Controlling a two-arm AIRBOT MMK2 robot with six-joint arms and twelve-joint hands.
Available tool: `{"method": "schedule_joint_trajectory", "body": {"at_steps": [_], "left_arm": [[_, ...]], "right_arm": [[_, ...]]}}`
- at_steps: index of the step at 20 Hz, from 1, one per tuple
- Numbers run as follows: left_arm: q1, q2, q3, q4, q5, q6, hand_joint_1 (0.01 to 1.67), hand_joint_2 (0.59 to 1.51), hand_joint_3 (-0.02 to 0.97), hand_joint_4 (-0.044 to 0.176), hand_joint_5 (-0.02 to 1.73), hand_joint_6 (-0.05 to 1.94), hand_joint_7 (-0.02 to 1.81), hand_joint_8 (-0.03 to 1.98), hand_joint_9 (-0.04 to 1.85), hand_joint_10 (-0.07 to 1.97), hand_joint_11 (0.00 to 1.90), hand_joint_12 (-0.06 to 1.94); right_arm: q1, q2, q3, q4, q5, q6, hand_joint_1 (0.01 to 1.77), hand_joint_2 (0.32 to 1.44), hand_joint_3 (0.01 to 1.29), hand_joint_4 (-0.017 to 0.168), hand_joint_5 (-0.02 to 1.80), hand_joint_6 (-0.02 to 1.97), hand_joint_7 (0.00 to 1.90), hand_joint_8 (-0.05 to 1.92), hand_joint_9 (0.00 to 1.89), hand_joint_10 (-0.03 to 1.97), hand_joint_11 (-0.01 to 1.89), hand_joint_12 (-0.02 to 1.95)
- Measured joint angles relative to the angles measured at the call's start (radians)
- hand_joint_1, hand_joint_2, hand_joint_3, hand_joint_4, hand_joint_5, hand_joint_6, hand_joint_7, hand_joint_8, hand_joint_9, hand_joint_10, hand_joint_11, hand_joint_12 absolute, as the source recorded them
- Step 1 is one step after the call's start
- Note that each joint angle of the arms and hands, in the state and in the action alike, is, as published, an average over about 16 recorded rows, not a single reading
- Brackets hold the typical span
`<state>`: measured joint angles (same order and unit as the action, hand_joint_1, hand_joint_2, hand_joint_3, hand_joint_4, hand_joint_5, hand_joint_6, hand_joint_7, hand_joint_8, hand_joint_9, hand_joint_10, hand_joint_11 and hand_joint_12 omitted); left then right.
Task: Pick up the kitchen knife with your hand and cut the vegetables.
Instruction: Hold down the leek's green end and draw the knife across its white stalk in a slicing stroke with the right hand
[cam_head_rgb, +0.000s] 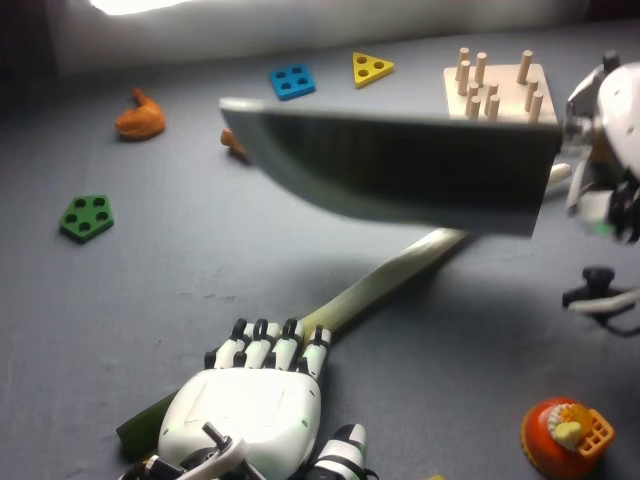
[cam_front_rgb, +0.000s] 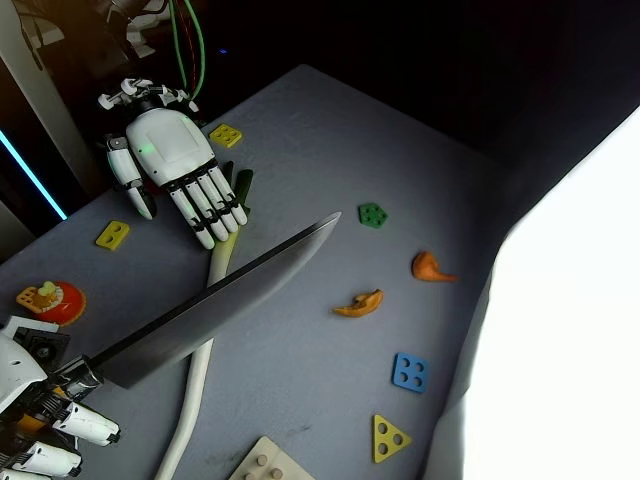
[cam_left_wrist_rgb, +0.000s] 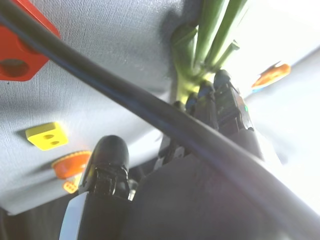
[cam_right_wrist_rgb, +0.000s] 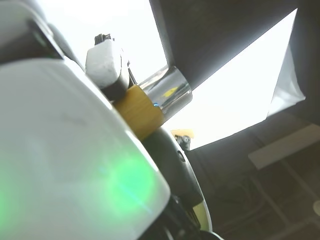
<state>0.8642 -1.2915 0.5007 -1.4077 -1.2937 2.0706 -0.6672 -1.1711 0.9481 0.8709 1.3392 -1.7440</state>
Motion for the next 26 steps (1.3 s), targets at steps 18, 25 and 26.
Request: {"method": "schedule_joint_trajectory", "body": {"at_steps": [18,25,26], "left_arm": [[-0.001,0.000,0.002,-0.001,0.004,0.000,0.02,1.510,0.039,0.001,0.02,0.00,0.00,-0.01,0.02,-0.01,0.02,0.00],[-0.001,0.000,0.002,-0.002,0.003,0.000,0.02,1.509,0.048,0.000,0.03,0.00,-0.01,-0.01,0.01,-0.01,0.02,0.00],[-0.001,0.000,0.002,-0.002,0.003,0.000,0.02,1.509,0.050,0.000,0.03,0.00,-0.01,-0.01,0.02,-0.01,0.02,0.00]], "right_arm": [[-0.107,-0.040,0.078,-0.118,0.061,0.038,1.36,0.58,1.17,0.130,1.25,1.90,1.50,1.75,1.56,1.77,1.56,1.81],[-0.133,0.035,0.079,-0.166,0.047,0.047,1.44,0.58,1.12,0.167,1.35,1.89,1.50,1.75,1.56,1.77,1.56,1.81],[-0.135,0.046,0.078,-0.172,0.044,0.049,1.44,0.58,1.12,0.167,1.35,1.89,1.51,1.75,1.56,1.77,1.56,1.81]]}}
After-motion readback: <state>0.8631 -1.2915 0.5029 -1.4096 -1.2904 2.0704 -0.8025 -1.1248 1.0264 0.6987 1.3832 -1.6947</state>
